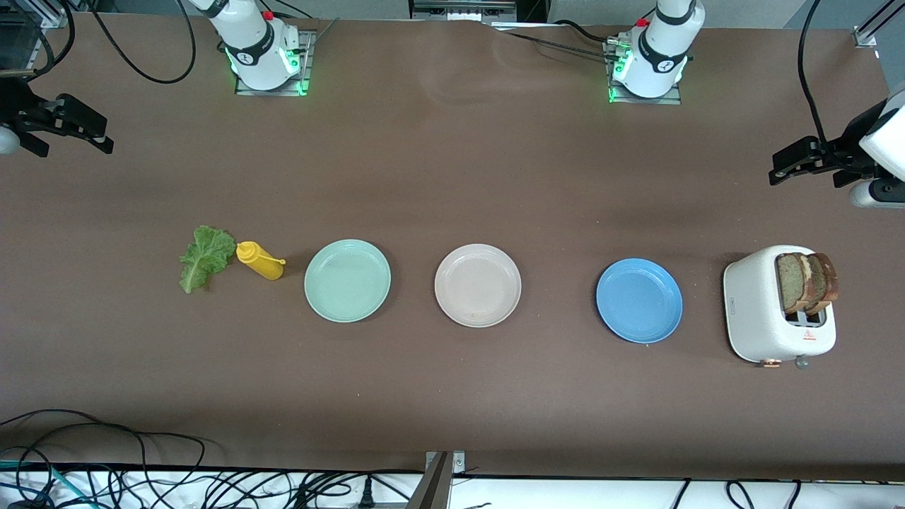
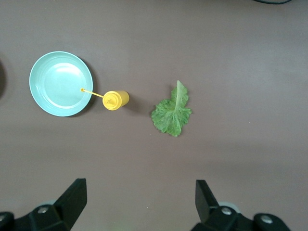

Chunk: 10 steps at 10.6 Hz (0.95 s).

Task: Make sandwich on beige plate with both arms
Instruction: 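Move the left gripper over the white toaster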

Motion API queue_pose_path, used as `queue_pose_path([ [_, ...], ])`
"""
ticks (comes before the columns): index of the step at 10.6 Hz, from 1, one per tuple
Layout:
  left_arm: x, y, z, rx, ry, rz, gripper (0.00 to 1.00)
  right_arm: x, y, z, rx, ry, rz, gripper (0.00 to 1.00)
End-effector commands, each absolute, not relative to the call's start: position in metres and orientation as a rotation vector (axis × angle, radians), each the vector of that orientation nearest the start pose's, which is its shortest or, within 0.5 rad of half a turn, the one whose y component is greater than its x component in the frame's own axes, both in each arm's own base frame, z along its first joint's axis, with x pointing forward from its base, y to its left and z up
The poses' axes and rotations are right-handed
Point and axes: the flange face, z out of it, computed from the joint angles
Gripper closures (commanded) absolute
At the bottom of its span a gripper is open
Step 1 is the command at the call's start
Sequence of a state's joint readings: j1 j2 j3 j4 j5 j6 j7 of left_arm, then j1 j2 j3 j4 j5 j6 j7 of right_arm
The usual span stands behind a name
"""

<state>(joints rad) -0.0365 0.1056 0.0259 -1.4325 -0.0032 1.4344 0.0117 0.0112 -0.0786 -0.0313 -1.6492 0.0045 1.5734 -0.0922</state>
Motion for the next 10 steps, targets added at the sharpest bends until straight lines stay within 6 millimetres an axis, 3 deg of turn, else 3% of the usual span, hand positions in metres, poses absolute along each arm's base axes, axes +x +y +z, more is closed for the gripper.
queue_pose_path([
  [1, 0.576, -0.005, 0.623, -3.141, 0.073, 0.161, 0.00, 0.526, -0.008, 0.639, -3.139, -0.132, 0.000, 0.00],
  [8, 0.579, 0.003, 0.616, -3.140, 0.044, 0.178, 0.00, 0.526, -0.004, 0.640, -3.133, -0.140, -0.003, 0.00],
  [10, 0.590, 0.012, 0.592, -3.135, 0.025, 0.243, 0.00, 0.526, -0.005, 0.640, -3.132, -0.135, -0.003, 0.00],
])
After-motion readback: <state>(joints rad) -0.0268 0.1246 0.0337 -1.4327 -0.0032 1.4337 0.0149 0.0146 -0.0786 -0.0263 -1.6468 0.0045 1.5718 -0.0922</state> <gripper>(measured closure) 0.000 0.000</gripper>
